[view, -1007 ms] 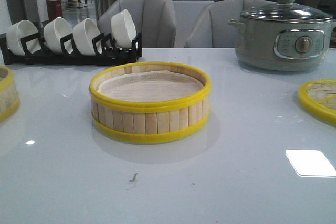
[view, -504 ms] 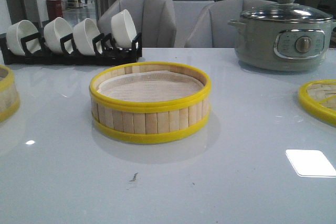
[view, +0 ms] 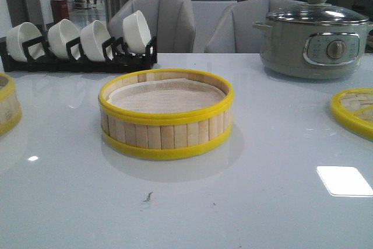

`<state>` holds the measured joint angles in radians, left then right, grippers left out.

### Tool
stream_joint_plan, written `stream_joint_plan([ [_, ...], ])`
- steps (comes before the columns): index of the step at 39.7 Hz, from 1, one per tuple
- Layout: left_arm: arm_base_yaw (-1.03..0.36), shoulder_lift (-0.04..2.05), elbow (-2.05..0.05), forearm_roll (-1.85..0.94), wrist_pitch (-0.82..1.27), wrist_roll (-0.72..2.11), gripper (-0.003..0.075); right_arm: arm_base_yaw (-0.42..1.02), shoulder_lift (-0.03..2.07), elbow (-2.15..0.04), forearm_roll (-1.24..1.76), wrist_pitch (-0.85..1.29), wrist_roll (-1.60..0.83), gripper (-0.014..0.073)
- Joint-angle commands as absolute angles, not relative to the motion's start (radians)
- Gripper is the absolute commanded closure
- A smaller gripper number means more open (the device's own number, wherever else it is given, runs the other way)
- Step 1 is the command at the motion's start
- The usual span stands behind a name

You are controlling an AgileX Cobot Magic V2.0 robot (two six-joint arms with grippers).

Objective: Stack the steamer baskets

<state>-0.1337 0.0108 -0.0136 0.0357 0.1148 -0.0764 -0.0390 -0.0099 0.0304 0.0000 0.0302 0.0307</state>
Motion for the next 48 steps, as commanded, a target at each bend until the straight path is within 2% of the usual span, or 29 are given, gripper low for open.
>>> stream_joint_plan([
  [1, -0.138, 0.112, -0.127, 0.022, 0.107, -0.087, 0.0636, -0.044, -0.032, 0.015, -0.009, -0.060, 0.035, 0.0538],
  [6, -0.138, 0.299, -0.313, 0.067, 0.182, -0.087, 0.0636, -0.044, -0.032, 0.015, -0.009, -0.060, 0.035, 0.0538],
  [15, -0.138, 0.683, -0.766, 0.172, 0.423, -0.087, 0.0636, -0.044, -0.032, 0.015, -0.009, -0.060, 0.035, 0.0538],
  [23, -0.138, 0.915, -1.070, 0.194, 0.493, -0.087, 0.0636, -0.044, -0.032, 0.015, -0.009, -0.060, 0.035, 0.0538],
  [29, -0.138, 0.999, -1.133, 0.187, 0.493, -0.085, 0.0636, -0.044, -0.032, 0.015, -0.009, -0.060, 0.035, 0.0538],
  [40, -0.138, 1.015, -1.135, 0.177, 0.492, -0.085, 0.0636, -0.044, -0.032, 0.015, -0.009, -0.060, 0.035, 0.0538],
  [48, -0.138, 1.023, -1.131, 0.030, 0.466, -0.085, 0.0636, -0.044, -0.032, 0.015, -0.009, -0.060, 0.035, 0.0538],
])
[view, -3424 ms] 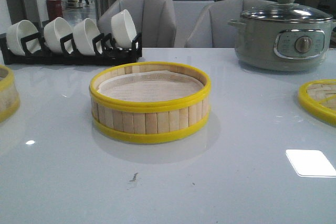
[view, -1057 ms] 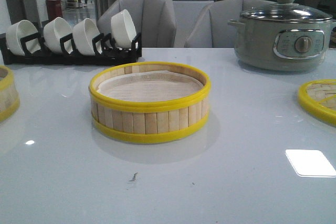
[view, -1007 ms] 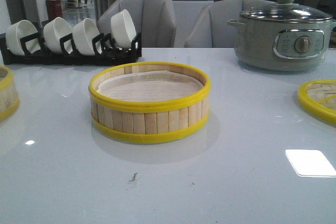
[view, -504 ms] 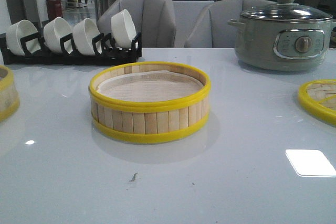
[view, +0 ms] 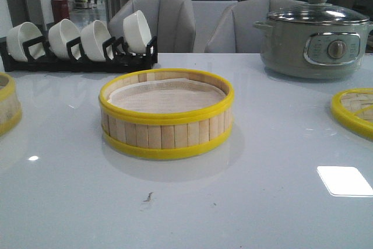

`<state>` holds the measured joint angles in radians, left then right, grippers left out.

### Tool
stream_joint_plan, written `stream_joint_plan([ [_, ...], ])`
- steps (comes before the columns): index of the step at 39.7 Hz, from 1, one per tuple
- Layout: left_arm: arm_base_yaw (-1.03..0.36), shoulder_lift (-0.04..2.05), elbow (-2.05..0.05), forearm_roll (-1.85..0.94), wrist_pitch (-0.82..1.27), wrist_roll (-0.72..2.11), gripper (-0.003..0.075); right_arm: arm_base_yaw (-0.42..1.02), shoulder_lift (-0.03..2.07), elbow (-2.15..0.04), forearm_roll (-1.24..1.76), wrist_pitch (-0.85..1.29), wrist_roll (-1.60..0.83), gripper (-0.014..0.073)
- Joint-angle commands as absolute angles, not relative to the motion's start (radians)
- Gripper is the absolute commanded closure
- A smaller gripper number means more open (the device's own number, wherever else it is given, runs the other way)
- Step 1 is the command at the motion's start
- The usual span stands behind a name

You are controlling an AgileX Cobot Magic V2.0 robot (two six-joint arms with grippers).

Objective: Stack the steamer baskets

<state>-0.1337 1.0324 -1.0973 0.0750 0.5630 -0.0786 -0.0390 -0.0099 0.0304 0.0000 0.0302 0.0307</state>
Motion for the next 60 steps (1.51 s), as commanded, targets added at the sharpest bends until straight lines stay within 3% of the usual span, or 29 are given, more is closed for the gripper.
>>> stream_joint_plan([
  [1, -0.138, 1.023, -1.131, 0.048, 0.460, -0.085, 0.0636, -0.044, -0.032, 0.015, -0.009, -0.060, 0.035, 0.0538],
  [24, -0.138, 1.023, -1.131, 0.176, 0.439, -0.085, 0.0636, -0.044, -0.032, 0.015, -0.009, -0.060, 0.035, 0.0538],
  [39, -0.138, 1.023, -1.131, 0.201, 0.448, -0.085, 0.0636, -0.045, -0.031, 0.004, -0.007, -0.194, 0.042, 0.0538],
  [43, -0.138, 1.023, -1.131, 0.201, 0.458, -0.085, 0.0636, -0.044, -0.020, -0.098, 0.008, -0.061, 0.122, 0.0538],
  [49, -0.138, 1.023, -1.131, 0.201, 0.478, -0.085, 0.0636, -0.044, 0.152, -0.362, -0.050, 0.273, 0.119, 0.0538],
  [60, -0.138, 1.023, -1.131, 0.201, 0.531, -0.085, 0.0636, -0.044, 0.682, -0.700, -0.090, 0.312, 0.119, 0.0538],
])
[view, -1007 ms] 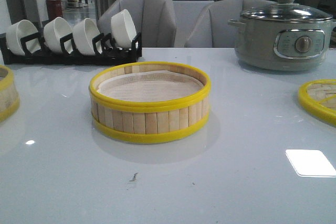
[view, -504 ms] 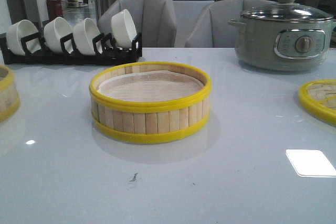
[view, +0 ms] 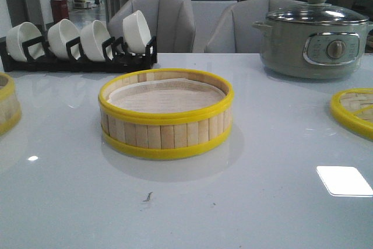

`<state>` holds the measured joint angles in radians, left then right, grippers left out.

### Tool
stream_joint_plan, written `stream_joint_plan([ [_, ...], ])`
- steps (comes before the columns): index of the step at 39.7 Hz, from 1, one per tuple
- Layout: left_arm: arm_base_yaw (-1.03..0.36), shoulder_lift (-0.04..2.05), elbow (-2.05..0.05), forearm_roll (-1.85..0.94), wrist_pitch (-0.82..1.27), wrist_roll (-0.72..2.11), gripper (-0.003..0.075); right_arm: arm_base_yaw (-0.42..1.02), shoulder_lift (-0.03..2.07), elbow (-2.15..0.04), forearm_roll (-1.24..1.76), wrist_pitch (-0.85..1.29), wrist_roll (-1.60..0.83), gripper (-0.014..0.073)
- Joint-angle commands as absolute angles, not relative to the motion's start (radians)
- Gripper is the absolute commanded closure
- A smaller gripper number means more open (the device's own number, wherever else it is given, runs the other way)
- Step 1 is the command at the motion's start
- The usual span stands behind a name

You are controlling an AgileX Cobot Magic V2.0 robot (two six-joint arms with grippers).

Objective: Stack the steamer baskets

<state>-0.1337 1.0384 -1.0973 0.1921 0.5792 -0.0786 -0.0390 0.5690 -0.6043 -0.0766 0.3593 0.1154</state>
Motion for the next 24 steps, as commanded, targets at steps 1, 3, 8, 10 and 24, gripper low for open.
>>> stream_joint_plan([
  [1, -0.138, 1.023, -1.131, 0.201, 0.537, -0.085, 0.0636, -0.044, 0.710, -0.727, -0.090, 0.321, 0.119, 0.0538],
  [3, -0.138, 1.023, -1.131, 0.201, 0.542, -0.085, 0.0636, -0.044, 0.772, -0.771, -0.090, 0.340, 0.119, 0.0538],
  [8, -0.138, 1.023, -1.131, 0.201, 0.542, -0.085, 0.0636, -0.044, 0.861, -0.817, -0.065, 0.340, 0.120, 0.0538],
  [10, -0.138, 1.023, -1.131, 0.201, 0.545, -0.085, 0.0636, -0.044, 0.883, -0.818, -0.054, 0.338, 0.120, 0.0538],
  [24, -0.138, 1.023, -1.131, 0.201, 0.596, -0.085, 0.0636, -0.044, 0.943, -0.817, -0.054, 0.318, 0.120, 0.0538],
])
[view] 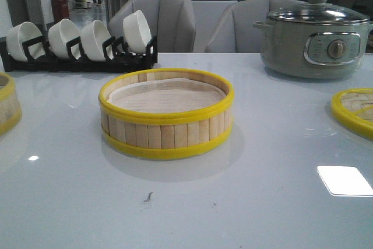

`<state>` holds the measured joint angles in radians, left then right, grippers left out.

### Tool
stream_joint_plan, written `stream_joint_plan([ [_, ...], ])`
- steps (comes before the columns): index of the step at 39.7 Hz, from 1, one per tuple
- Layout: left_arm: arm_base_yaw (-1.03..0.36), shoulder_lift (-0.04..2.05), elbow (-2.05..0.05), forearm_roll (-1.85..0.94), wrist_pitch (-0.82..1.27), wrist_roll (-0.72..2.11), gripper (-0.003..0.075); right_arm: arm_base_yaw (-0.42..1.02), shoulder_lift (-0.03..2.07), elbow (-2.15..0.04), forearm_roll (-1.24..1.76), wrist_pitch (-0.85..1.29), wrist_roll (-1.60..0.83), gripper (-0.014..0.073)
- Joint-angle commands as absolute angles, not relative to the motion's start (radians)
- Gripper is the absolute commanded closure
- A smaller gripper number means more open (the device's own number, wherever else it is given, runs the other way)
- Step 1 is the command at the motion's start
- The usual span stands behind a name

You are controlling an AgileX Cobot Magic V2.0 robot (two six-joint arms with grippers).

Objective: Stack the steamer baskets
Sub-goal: 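Lower the left gripper onto the rim of the bamboo steamer basket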

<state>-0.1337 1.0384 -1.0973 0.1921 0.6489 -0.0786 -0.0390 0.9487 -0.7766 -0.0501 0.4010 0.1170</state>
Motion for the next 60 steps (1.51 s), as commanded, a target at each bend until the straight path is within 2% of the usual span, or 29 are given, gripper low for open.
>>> stream_joint_plan([
  [1, -0.138, 1.023, -1.131, 0.201, 0.598, -0.085, 0.0636, -0.044, 0.943, -0.817, -0.054, 0.323, 0.120, 0.0538],
  [7, -0.138, 1.023, -1.131, 0.199, 0.604, -0.085, 0.0636, -0.044, 0.943, -0.817, -0.054, 0.354, 0.120, 0.0514],
  [10, -0.138, 1.023, -1.131, 0.183, 0.610, -0.085, 0.0636, -0.044, 0.943, -0.817, -0.054, 0.359, 0.120, 0.0423],
  [14, -0.138, 1.023, -1.131, 0.155, 0.639, -0.085, 0.0632, -0.044, 0.943, -0.817, -0.054, 0.360, 0.120, 0.0245],
  [16, -0.138, 1.023, -1.131, 0.155, 0.652, -0.085, 0.0625, -0.044, 0.943, -0.817, -0.054, 0.360, 0.120, 0.0188],
  [18, -0.138, 1.023, -1.131, 0.155, 0.656, -0.068, 0.0601, -0.044, 0.943, -0.817, -0.054, 0.360, 0.120, 0.0168],
  [23, -0.138, 1.024, -1.131, 0.166, 0.646, -0.068, 0.0496, -0.044, 0.943, -0.817, -0.054, 0.360, 0.120, 0.0168],
  [27, -0.138, 1.042, -1.131, 0.169, 0.642, -0.076, 0.0367, -0.044, 0.943, -0.817, -0.054, 0.361, 0.120, 0.0168],
  [31, -0.138, 1.083, -1.131, 0.164, 0.642, -0.078, 0.0284, -0.044, 0.943, -0.817, -0.054, 0.361, 0.120, 0.0168],
  [48, -0.136, 1.414, -1.133, 0.167, 0.568, -0.078, 0.0275, -0.044, 0.943, -0.817, -0.054, 0.394, 0.120, 0.0168],
  [60, -0.134, 1.609, -1.224, 0.176, 0.551, -0.105, 0.0275, -0.044, 0.943, -0.817, -0.054, 0.394, 0.120, 0.0168],
])
